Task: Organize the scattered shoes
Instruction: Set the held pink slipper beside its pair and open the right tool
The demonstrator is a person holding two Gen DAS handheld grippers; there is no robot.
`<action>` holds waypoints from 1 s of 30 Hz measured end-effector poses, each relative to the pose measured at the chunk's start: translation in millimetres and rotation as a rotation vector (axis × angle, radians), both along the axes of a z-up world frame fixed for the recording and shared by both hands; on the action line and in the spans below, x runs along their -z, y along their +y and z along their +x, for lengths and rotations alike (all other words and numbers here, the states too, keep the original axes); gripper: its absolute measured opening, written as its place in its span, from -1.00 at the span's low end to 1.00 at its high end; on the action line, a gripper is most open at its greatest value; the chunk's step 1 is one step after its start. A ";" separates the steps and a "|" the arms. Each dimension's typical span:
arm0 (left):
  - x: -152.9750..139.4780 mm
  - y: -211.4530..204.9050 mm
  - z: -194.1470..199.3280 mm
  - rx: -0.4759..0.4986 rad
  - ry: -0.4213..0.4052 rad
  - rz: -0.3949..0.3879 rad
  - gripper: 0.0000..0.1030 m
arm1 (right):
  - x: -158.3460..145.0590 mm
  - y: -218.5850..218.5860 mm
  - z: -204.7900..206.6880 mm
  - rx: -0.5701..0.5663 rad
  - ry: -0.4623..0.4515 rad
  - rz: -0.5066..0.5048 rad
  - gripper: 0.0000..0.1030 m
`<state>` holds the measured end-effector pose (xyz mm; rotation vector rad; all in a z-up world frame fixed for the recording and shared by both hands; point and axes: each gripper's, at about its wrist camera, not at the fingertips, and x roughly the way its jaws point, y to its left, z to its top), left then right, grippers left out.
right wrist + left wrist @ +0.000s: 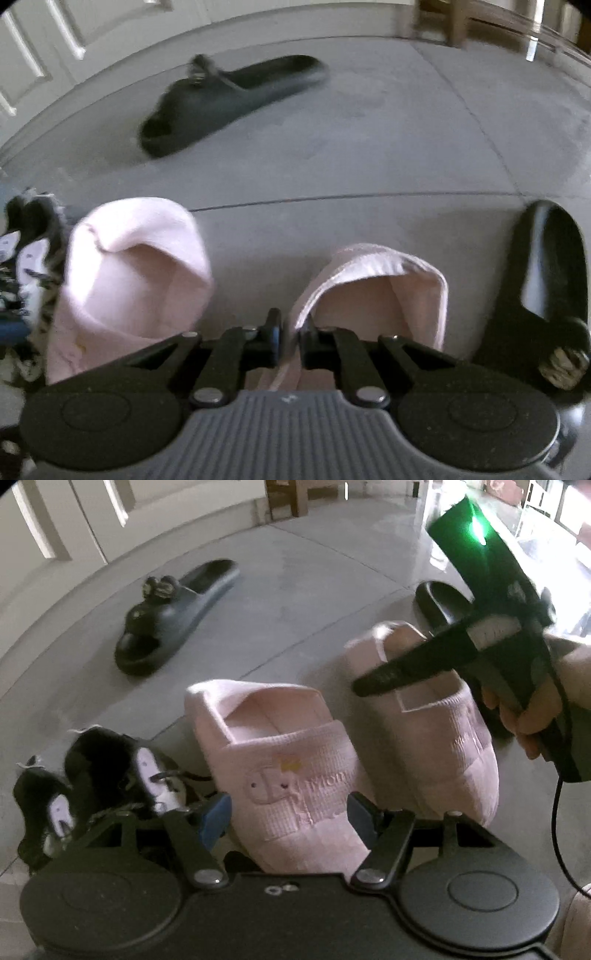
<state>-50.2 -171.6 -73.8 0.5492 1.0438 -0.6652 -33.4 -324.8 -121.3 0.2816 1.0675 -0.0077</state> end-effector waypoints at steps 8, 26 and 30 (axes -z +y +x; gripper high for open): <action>29.9 -24.4 -5.4 0.000 0.020 0.001 0.61 | -7.2 32.9 26.0 -0.100 -0.019 -0.088 -0.58; -73.9 -20.8 -0.7 -0.155 -0.275 -0.062 0.64 | -120.1 -87.2 -146.4 0.003 -0.542 0.039 0.87; -90.0 -38.8 30.0 -0.303 -0.264 -0.050 0.64 | -128.9 -97.5 -160.9 -0.069 -0.510 -0.061 0.94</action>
